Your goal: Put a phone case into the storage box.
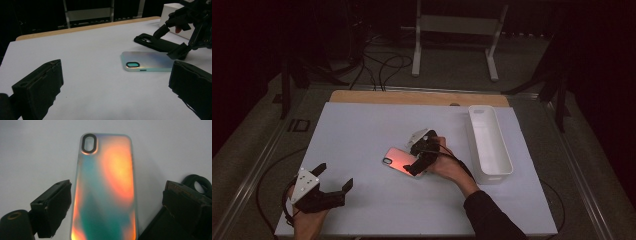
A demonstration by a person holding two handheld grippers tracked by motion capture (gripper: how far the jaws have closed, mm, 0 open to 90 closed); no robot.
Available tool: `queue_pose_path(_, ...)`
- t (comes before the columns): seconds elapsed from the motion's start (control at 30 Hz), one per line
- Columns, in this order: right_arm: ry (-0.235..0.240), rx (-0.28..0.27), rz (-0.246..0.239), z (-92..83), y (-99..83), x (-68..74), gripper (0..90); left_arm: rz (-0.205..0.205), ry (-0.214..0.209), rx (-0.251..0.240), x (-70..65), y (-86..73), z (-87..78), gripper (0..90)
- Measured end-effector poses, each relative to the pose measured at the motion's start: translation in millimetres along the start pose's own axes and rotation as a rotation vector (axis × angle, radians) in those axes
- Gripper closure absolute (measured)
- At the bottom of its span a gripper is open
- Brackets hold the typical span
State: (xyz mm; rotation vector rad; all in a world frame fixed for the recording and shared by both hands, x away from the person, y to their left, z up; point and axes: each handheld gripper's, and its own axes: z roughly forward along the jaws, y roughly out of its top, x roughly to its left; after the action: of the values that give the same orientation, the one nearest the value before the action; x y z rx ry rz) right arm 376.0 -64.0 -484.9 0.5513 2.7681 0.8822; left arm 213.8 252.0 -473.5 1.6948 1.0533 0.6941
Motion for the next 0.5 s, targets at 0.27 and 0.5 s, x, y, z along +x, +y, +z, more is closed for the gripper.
queue_pose_path(0.27,0.015,0.019,0.014,10.3,-2.3,0.3,8.7,-0.004,-0.003,-0.002,0.3,-0.1,-0.3,0.0)
queue_pose_path(0.5,0.034,0.066,0.018,19.6,-4.2,0.8,8.7,-0.007,-0.006,0.001,0.3,-0.6,-0.1,0.0)
